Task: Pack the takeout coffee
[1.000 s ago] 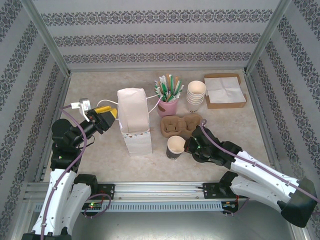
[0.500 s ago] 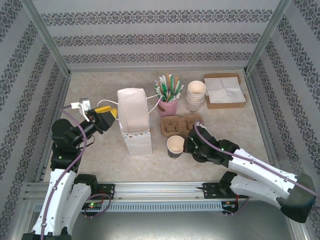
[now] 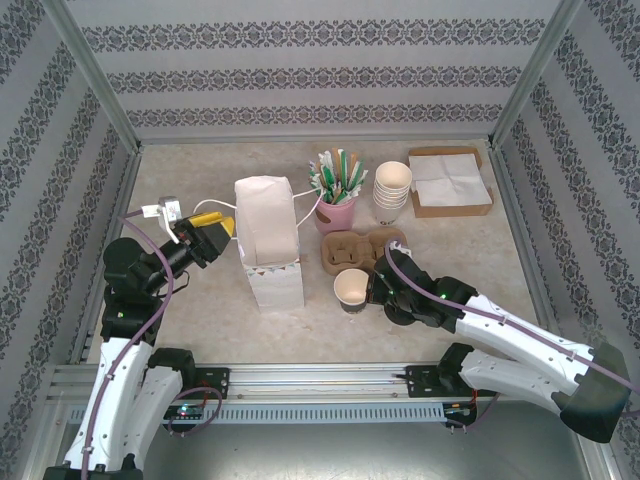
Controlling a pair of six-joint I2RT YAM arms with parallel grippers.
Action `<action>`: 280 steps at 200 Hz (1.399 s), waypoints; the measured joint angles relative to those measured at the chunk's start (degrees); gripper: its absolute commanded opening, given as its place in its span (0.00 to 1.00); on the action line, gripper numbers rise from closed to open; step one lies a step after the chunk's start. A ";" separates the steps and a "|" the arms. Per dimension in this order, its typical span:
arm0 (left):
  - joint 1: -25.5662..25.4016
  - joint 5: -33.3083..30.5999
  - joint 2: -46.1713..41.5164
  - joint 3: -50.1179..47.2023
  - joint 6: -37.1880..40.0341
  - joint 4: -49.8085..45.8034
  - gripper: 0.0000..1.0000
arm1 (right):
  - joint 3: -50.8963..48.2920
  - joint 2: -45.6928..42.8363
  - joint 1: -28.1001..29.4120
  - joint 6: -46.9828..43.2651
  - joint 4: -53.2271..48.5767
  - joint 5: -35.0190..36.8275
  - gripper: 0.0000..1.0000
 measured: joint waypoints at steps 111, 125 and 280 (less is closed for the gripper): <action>0.00 0.00 0.00 0.00 0.00 0.00 0.60 | 4.42 -3.45 -0.02 -0.15 -10.43 5.57 0.38; 0.00 -0.02 0.00 0.00 0.00 0.00 0.60 | 6.95 -3.63 -0.46 0.52 -14.34 7.04 0.47; 0.00 0.00 0.00 0.00 0.00 0.00 0.60 | -1.46 -6.10 -18.16 2.10 -20.52 -5.86 0.83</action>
